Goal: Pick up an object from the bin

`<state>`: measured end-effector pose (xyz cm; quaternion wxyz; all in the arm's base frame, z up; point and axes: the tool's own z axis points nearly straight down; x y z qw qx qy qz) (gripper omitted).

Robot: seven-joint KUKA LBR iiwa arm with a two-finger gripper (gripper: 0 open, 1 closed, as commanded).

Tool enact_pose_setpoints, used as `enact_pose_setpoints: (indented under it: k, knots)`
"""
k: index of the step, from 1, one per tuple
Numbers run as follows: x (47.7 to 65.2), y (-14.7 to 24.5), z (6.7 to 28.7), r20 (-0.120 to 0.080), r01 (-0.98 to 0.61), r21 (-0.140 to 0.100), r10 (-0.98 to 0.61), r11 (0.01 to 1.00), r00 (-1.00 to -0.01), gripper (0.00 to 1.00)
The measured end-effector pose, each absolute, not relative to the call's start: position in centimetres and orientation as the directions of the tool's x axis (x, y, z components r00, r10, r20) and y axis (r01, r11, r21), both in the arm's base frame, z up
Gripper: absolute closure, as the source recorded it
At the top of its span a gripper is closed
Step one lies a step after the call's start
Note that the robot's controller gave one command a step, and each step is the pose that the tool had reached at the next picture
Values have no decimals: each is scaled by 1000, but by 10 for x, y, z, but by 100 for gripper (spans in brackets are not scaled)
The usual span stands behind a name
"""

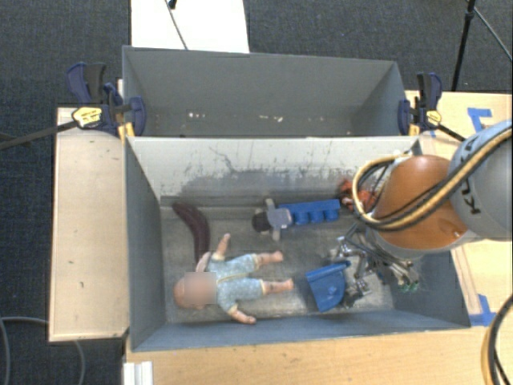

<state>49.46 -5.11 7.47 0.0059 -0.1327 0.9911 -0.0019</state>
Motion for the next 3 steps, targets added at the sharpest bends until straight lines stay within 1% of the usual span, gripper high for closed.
enact_pose_setpoints:
  k: [1,2,3]
  knots:
    - [490,-33,198,-2,-237,-1,-237,971,-971,100]
    - [490,-33,198,-2,-239,-1,-239,971,-971,100]
    - [496,0,226,3,-284,-1,-284,959,-959,100]
